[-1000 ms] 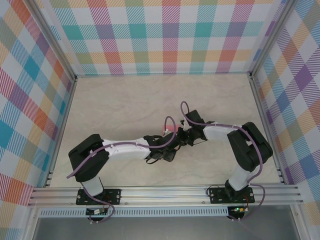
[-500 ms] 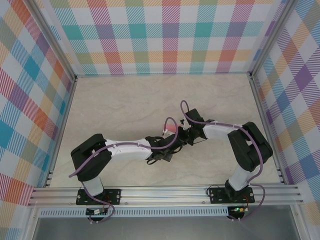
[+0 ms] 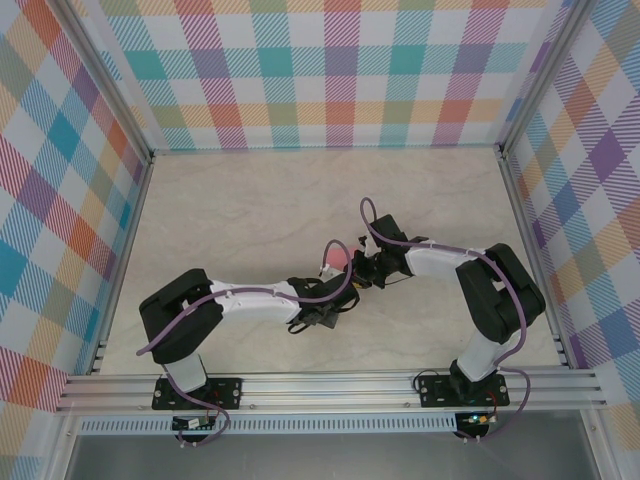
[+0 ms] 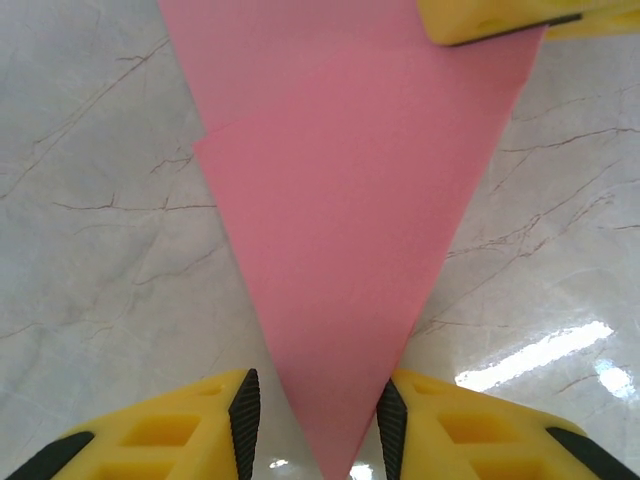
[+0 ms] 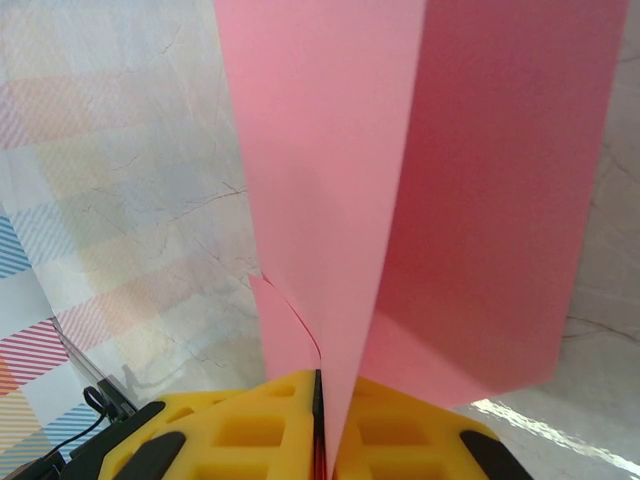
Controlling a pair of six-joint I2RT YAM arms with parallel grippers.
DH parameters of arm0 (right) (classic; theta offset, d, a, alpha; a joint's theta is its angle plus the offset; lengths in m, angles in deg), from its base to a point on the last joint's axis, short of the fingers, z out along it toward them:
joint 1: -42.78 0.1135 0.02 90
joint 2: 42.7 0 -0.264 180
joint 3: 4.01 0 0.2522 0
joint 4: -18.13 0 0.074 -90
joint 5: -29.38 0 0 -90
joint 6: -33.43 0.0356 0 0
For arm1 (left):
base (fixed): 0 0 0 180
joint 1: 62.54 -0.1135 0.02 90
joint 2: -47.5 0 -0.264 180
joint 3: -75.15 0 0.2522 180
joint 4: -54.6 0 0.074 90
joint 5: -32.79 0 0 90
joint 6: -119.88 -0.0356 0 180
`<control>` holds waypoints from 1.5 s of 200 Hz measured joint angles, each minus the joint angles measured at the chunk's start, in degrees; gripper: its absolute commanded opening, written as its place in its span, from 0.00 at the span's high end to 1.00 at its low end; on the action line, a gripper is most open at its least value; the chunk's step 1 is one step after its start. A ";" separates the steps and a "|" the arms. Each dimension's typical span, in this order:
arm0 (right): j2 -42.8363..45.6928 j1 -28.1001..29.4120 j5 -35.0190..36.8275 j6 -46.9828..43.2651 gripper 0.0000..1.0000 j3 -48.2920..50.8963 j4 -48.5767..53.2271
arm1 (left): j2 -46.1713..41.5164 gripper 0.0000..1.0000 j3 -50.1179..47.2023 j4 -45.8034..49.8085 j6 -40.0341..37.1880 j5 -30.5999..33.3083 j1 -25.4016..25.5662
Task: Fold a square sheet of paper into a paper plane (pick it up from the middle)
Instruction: Fourth fold the wing at the center of the table.
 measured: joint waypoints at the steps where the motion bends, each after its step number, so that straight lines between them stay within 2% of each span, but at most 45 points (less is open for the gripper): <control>1: 0.00 0.00 0.00 0.00 0.90 0.00 0.02 | -0.04 0.62 -0.02 -0.02 0.00 0.02 0.00; 35: 0.00 0.00 0.02 0.00 0.89 0.00 0.31 | -2.10 0.60 -0.94 -1.70 -0.02 0.42 0.00; 77: 0.00 0.00 0.00 0.00 0.89 -0.20 0.61 | -3.54 0.63 -1.70 -3.30 -0.17 0.92 0.00; 125: 0.00 0.00 -0.42 0.00 0.88 -0.63 0.70 | -2.95 0.58 -1.70 -4.09 -0.68 0.83 0.00; 171: -0.02 0.00 -0.46 0.00 0.88 -0.74 0.87 | -1.25 0.65 -1.68 -4.11 -1.25 0.87 0.00; 236: -0.02 0.00 -0.59 0.00 0.87 -0.74 0.87 | -0.68 0.60 -1.64 -4.09 -1.51 1.55 0.00; 284: -0.04 0.00 -0.59 0.00 0.87 -0.74 0.87 | -0.68 0.63 -1.64 -4.20 -1.53 1.60 0.04; 300: -0.17 0.00 -0.59 0.00 0.86 -0.74 0.87 | -0.68 0.67 -1.64 -4.33 -1.57 1.84 0.11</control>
